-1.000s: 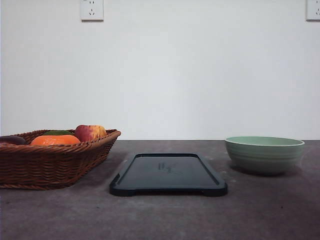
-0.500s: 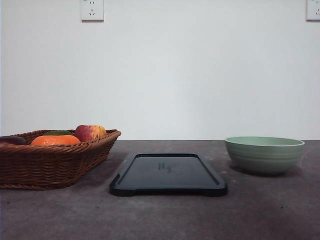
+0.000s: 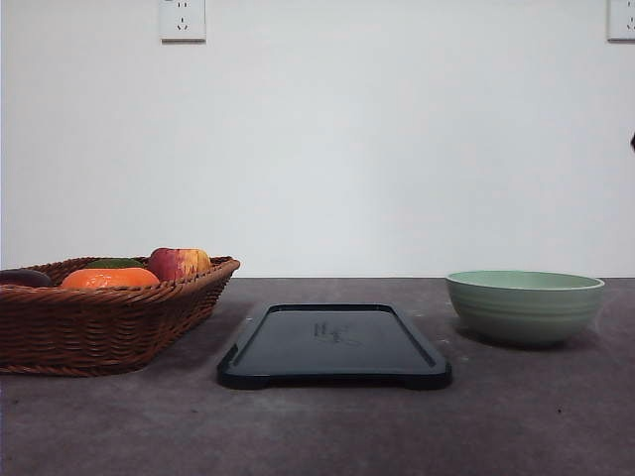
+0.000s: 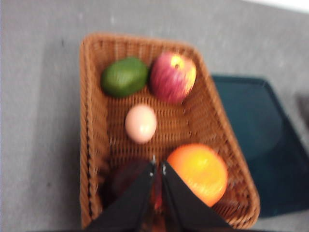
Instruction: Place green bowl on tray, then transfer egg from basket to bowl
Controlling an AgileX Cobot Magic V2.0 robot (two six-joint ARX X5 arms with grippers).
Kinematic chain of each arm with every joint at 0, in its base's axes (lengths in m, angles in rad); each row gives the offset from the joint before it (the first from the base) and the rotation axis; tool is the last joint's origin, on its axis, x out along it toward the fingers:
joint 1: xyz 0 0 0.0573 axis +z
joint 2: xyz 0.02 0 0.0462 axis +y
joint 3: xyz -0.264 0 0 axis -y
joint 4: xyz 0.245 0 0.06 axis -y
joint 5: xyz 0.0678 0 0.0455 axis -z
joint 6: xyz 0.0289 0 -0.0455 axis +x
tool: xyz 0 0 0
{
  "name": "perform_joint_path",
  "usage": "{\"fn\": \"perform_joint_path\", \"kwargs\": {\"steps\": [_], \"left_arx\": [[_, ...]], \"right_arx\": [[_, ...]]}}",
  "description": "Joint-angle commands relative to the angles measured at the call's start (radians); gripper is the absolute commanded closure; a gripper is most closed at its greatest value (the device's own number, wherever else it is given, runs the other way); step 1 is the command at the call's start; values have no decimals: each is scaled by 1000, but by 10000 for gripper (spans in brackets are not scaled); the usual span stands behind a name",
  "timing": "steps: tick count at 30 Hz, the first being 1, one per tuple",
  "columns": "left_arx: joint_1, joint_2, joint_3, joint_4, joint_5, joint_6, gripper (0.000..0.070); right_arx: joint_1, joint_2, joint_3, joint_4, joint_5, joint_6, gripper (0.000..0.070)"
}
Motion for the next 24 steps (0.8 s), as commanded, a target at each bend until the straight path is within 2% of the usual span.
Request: {"fn": "perform_joint_path", "kwargs": {"steps": [1, 4, 6, 7, 10, 13, 17, 24], "left_arx": [[-1, 4, 18, 9, 6, 23, 689], [-1, 2, 18, 11, 6, 23, 685], [-1, 2, 18, 11, 6, 22, 633], [-1, 2, 18, 11, 6, 22, 586], [-1, 1, 18, 12, 6, 22, 429], [-1, 1, 18, 14, 6, 22, 421], [-1, 2, 18, 14, 6, 21, 418], [-1, 2, 18, 13, 6, 1, 419]], "right_arx": [[0, 8, 18, 10, -5, -27, 693], [0, 8, 18, 11, -5, -59, 691], [0, 7, 18, 10, -5, -82, 659], [0, 7, 18, 10, -5, -87, 615], [0, 7, 18, 10, -4, -85, 384], [0, 7, 18, 9, 3, -51, 365], [-1, 20, 43, -7, 9, 34, 365], [-9, 165, 255, -235, 84, 55, 365]]}}
